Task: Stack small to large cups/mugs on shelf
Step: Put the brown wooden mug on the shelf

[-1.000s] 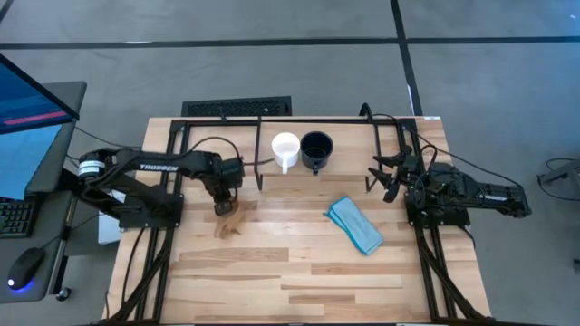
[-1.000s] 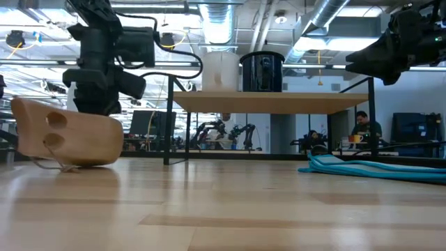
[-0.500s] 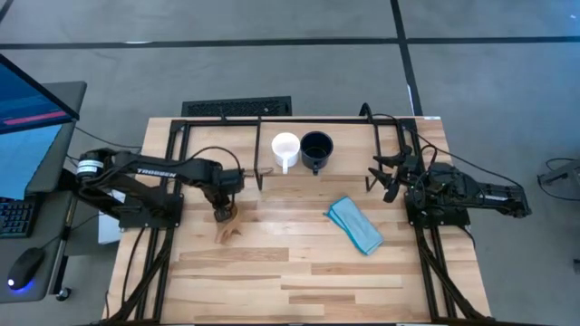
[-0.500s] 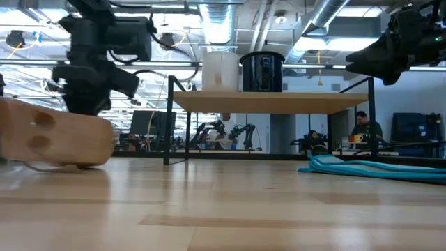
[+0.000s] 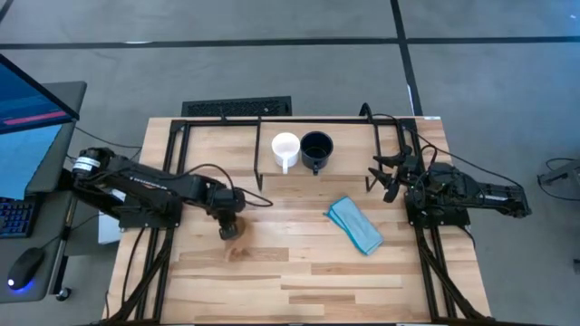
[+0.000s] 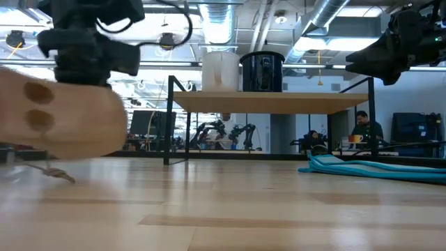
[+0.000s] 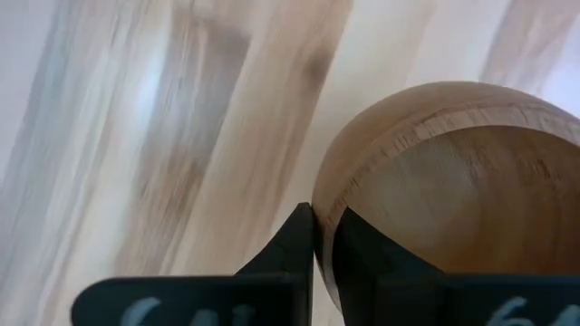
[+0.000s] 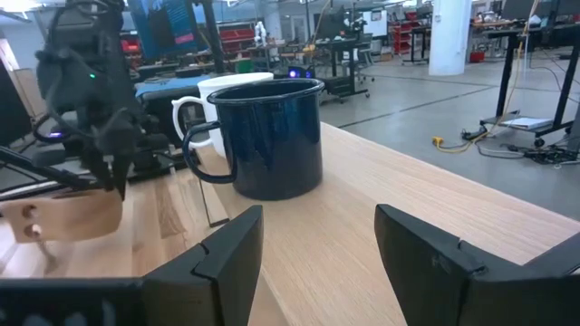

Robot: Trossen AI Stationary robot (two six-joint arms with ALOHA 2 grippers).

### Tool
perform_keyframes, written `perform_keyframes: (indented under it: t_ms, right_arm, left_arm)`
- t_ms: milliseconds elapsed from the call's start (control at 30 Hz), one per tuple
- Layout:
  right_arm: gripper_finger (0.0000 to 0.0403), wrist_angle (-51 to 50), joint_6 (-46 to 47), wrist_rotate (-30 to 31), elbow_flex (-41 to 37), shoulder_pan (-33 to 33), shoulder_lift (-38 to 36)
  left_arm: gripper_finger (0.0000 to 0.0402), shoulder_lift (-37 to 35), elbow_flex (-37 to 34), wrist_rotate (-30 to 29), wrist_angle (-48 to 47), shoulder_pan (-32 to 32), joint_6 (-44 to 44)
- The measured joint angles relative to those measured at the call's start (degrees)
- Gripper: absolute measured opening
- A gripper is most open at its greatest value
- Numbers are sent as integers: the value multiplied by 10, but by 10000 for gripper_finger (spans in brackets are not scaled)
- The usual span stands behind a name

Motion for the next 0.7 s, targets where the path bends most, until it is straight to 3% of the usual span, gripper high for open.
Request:
perform_keyframes:
  t_ms: [167,367,700]
  right_arm:
    - [235,0,0,0,0,0,0]
    - [235,0,0,-3,0,0,0]
    - [235,-6,0,-71,0,0,0]
  left_arm:
    - [7,0,7,-59,36,-13,-18]
    - [7,21,79,-129,31,-29,17]
    - [7,176,280,-169,-88,-26,59]
